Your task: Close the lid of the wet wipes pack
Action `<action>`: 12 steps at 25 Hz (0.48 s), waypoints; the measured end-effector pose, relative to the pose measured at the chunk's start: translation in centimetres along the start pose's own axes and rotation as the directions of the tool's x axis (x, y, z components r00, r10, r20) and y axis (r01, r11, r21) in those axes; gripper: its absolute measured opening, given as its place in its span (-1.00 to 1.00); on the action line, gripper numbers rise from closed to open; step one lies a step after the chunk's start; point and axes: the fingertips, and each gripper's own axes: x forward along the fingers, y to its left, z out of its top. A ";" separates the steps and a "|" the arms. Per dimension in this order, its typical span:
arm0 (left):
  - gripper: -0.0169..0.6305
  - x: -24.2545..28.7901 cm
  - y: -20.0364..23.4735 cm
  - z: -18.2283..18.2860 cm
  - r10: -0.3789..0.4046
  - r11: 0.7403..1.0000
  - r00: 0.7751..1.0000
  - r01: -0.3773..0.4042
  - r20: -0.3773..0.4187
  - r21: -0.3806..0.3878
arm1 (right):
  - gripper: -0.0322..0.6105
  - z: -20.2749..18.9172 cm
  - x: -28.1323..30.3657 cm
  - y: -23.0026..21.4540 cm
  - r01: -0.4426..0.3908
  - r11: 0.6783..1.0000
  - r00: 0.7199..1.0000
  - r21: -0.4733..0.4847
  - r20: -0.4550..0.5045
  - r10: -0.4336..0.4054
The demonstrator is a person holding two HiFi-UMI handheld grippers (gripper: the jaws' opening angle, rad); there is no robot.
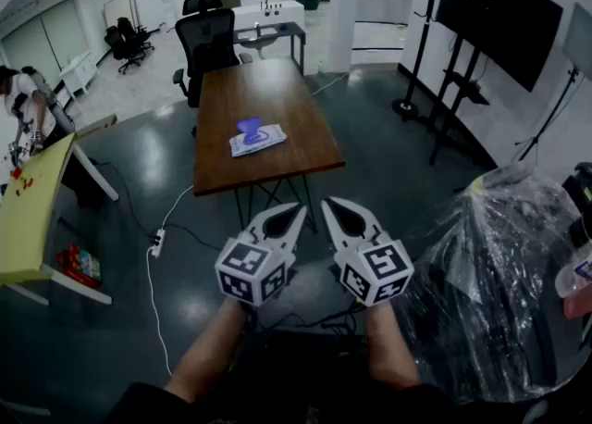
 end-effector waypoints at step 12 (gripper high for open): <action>-0.92 -0.9 3.0 -0.3 0.022 1.000 1.000 -0.022 -0.004 -0.016 | -0.87 -0.8 2.5 0.9 0.003 1.000 1.000 0.017 -0.011 -0.003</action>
